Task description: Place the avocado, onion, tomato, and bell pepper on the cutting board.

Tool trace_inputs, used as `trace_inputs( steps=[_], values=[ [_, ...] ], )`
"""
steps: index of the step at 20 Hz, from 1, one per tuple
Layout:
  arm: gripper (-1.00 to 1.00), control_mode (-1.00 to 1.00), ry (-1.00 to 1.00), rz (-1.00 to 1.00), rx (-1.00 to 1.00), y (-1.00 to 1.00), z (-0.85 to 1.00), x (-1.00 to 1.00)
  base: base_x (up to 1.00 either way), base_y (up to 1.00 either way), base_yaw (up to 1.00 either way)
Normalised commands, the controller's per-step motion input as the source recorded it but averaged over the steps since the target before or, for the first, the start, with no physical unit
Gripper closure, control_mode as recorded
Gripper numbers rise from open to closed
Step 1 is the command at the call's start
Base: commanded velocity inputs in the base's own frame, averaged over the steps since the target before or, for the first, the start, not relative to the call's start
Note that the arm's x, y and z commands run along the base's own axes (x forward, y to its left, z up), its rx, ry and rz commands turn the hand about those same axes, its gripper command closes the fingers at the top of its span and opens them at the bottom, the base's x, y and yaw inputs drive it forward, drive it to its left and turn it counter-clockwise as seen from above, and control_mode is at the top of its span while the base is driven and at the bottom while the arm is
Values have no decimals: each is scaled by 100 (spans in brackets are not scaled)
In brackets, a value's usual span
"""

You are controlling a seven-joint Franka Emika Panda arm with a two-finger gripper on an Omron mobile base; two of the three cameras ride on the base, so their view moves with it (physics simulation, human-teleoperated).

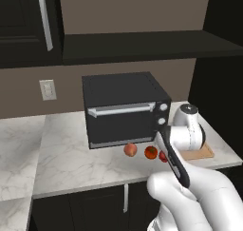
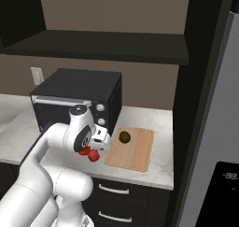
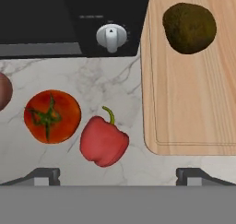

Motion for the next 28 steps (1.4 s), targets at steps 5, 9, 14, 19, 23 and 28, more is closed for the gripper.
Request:
trace_inputs(
  steps=[5,9,14,19,23,28],
  values=[
    [-100,-100,0,-1,0,8,-22,2,0,0,0],
    [-100,-100,0,-2,0,9,-30,0,0,0,0],
    [-100,-100,0,-2,0,5,-34,-1,0,0,0],
    [-100,-100,0,-2,0,0,-38,-7,0,0,0],
    [-100,-100,0,-2,0,1,-39,-5,0,0,0],
    [-100,-100,0,0,1,10,-40,0,0,0,0]
  ],
)
